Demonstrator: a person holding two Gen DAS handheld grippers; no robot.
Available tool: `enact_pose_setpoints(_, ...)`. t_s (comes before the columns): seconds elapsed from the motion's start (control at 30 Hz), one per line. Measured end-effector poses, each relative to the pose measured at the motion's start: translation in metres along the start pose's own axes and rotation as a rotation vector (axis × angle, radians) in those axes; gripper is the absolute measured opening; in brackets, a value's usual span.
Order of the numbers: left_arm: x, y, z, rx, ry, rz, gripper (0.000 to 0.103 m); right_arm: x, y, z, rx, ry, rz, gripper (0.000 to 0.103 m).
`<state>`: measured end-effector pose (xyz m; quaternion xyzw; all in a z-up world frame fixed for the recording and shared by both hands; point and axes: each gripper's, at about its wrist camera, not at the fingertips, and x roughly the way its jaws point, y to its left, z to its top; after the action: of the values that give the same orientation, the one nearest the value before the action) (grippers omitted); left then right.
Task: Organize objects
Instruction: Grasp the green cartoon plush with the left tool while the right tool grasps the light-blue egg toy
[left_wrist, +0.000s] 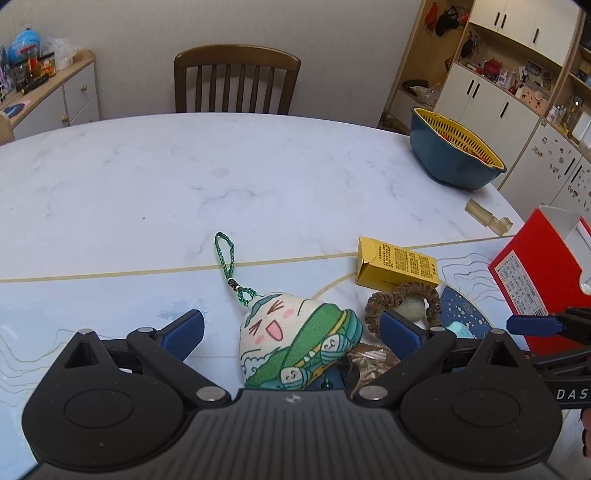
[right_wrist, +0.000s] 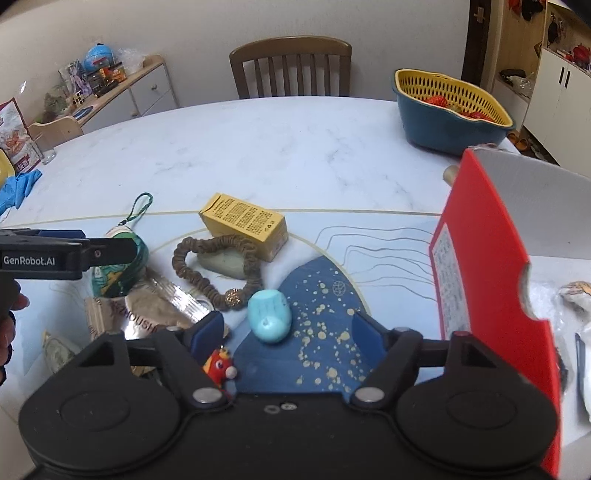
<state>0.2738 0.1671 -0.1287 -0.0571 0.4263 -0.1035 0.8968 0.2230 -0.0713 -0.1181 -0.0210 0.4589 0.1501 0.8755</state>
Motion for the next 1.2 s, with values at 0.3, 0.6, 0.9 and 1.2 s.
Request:
enact_pose_setpoints(0.3,0.013,0.004,0.0,-0.049,0.042,-0.035,0.076,0.017,0.001,0.004,0.001,0.022,0.03,0.055)
enact_pose_setpoints(0.6,0.012,0.003,-0.001,-0.066,0.033,-0.031,0.072,0.025,0.003,0.004,-0.004,0.039,0.045,0.034)
enact_pose_setpoints(0.9,0.004,0.001,0.0,-0.058,0.022,-0.029,0.066,0.019,0.004,0.004,-0.008,0.017,0.044,0.028)
enact_pose_setpoints(1.2,-0.027,-0.006,0.013,-0.051,0.011,-0.023,0.066,-0.007,0.002,0.003,0.014,-0.012,0.036,0.028)
